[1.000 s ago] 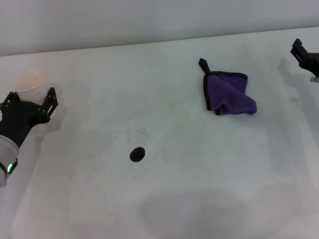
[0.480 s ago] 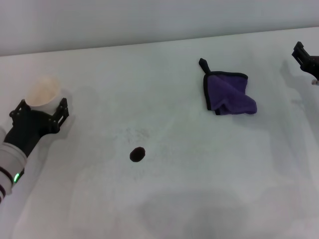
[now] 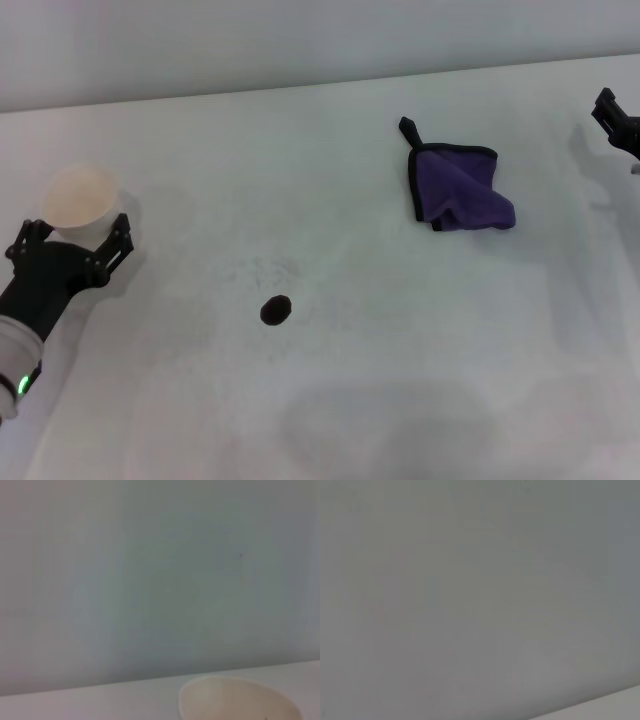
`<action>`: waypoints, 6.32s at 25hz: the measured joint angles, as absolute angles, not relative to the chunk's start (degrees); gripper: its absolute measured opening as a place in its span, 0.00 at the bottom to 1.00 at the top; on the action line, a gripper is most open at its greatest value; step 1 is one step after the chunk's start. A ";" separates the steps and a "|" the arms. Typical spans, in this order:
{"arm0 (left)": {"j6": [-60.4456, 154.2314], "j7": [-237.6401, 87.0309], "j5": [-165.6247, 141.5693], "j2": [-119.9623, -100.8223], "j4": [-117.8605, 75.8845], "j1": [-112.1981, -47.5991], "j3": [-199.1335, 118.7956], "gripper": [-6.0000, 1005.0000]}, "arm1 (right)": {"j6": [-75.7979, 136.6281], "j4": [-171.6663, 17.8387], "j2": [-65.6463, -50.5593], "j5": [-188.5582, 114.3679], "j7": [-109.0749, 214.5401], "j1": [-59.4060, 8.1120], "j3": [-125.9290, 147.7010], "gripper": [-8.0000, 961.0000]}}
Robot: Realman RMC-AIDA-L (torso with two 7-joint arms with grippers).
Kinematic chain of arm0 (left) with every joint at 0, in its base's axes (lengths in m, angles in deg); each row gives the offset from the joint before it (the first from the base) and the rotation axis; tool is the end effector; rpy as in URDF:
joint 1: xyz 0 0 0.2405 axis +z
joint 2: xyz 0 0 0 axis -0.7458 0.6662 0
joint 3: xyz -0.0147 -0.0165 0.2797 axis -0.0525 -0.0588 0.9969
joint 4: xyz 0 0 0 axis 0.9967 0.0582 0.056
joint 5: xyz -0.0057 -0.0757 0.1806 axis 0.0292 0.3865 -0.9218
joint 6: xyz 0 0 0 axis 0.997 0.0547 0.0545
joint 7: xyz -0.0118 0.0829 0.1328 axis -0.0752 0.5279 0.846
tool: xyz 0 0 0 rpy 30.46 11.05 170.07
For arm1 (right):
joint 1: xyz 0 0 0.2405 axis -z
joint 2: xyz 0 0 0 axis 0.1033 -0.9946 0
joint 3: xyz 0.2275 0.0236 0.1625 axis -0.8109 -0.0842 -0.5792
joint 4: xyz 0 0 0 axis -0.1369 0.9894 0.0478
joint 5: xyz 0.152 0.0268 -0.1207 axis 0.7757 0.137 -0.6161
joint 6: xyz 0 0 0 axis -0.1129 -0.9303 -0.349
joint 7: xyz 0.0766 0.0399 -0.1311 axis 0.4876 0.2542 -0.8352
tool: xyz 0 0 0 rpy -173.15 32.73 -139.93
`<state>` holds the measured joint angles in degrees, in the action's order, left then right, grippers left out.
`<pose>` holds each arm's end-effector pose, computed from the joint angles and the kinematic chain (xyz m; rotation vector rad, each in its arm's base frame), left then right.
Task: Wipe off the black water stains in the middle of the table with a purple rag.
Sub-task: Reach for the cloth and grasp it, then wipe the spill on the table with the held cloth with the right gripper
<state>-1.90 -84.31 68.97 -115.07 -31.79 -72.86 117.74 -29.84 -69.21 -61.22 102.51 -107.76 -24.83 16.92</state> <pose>-0.3407 0.3193 -0.0862 -1.8651 -0.7134 -0.5596 0.4005 0.3654 0.0103 -1.3536 0.9754 0.6010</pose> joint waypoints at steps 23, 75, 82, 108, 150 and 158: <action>-15.24 -87.29 69.44 -115.09 -36.80 -57.62 117.63 0.87 | -31.67 -72.29 -60.69 92.45 -96.82 -27.04 19.60 0.89; -18.81 -94.06 75.28 -114.69 -32.58 -61.84 115.46 0.87 | -32.12 -120.04 -61.07 13.62 5.27 -31.71 76.14 0.86; -18.96 -94.06 75.27 -114.63 -32.39 -61.99 115.46 0.87 | -30.87 -118.09 -61.08 14.45 5.34 -32.05 76.87 0.81; -19.24 -94.04 75.28 -114.57 -31.61 -61.59 114.05 0.87 | -33.97 -120.17 -60.78 15.96 8.33 -31.56 76.70 0.10; -18.76 -96.77 75.28 -114.57 -31.04 -64.18 112.47 0.87 | -15.54 -131.79 -61.42 44.85 -3.76 -22.41 123.12 0.09; -18.76 -96.87 75.28 -114.57 -30.85 -64.95 112.47 0.87 | -17.26 -130.05 -61.53 52.61 -8.64 -23.31 125.35 0.08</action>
